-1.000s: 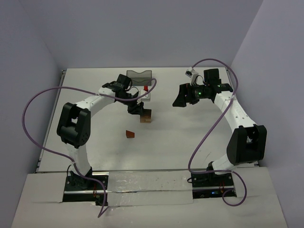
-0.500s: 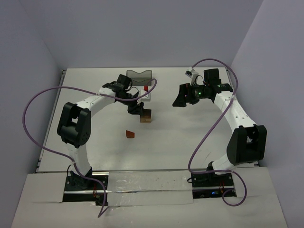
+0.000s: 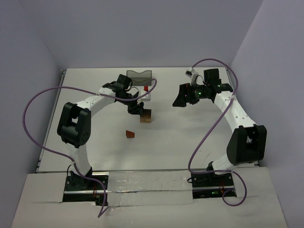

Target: Build the wood block tower

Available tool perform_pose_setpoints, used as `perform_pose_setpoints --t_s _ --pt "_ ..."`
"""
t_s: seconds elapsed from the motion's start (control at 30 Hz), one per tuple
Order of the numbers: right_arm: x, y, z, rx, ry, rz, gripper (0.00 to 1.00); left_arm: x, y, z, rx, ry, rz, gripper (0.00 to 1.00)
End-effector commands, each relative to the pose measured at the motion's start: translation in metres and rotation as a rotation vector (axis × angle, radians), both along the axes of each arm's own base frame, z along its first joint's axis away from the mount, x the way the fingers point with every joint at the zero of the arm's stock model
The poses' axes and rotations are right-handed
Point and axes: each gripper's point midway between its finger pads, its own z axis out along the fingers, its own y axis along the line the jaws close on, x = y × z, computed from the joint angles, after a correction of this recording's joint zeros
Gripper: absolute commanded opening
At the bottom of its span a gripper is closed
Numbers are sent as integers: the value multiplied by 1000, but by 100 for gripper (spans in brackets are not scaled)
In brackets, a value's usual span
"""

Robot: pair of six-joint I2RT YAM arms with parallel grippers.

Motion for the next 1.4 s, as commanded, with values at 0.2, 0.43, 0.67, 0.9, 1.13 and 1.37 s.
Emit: perform_pose_setpoints --t_s 0.2,0.43,0.67,0.9,1.13,1.37 --pt "6 3 25 14 -89 8 100 1 -9 18 -59 -47 -22 30" --pt "6 3 25 17 -86 11 100 -1 -9 20 -64 -51 -29 31" --pt "6 3 25 14 -88 9 100 -4 -8 24 -69 -63 -36 31" --pt "5 3 25 19 -83 13 100 -7 -9 25 -70 -73 -43 32" --pt "5 3 25 18 -83 12 100 -4 -10 24 -70 -74 -37 33" --pt "5 3 25 19 -84 14 100 -1 -10 22 -62 -72 -37 33"
